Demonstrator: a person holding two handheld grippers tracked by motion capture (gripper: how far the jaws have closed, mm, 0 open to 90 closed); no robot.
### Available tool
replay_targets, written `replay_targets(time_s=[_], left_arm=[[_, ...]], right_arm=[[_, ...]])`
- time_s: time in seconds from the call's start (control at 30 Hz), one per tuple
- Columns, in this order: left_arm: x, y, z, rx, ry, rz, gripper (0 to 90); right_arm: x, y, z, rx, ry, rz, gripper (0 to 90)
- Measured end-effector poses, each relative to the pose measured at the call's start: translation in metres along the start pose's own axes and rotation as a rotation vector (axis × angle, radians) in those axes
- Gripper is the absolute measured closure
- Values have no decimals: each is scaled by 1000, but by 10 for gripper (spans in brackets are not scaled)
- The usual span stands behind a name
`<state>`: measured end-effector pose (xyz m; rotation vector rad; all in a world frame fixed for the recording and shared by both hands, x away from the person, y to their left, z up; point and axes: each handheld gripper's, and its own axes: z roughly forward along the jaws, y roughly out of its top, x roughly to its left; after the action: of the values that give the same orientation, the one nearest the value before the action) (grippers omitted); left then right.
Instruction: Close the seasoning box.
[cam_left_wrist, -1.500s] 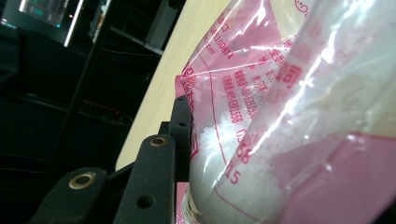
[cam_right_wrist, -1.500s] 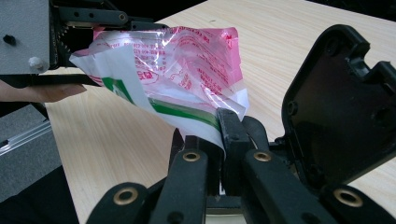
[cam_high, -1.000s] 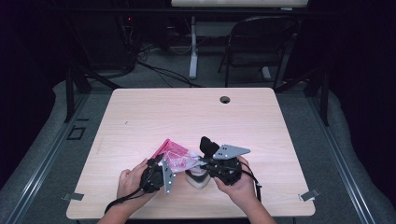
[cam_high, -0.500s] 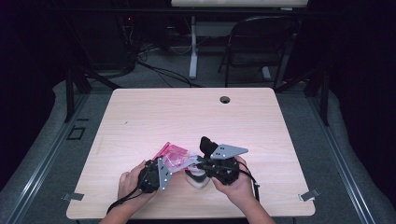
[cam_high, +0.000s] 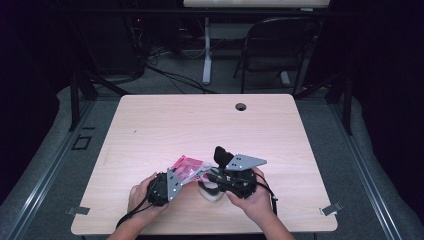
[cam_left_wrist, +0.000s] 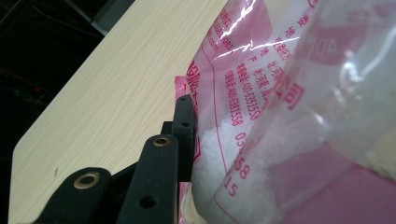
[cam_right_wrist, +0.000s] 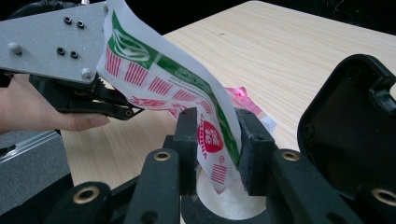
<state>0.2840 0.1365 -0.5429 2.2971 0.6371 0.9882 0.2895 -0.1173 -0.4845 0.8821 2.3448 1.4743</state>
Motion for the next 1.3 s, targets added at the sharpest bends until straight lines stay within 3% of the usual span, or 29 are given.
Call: replay_targets(time_s=[0.27,0.5,0.83,1.13,1.3], left_arm=[[4,-3,1,-5,-18,-33,738],[11,-6,1,-13,-41,-96,739],[14,-8,2,-21,-47,-122,740],[20,-10,2,-14,-51,-148,740],[26,-13,1,-23,-52,-182,740]], right_arm=[[-2,3,-7,-40,-6,13,657],[-4,6,-13,-55,-11,33,641],[-6,5,-12,-34,-1,50,625],[-8,7,-12,21,15,74,616],[-9,7,-11,65,11,74,613]])
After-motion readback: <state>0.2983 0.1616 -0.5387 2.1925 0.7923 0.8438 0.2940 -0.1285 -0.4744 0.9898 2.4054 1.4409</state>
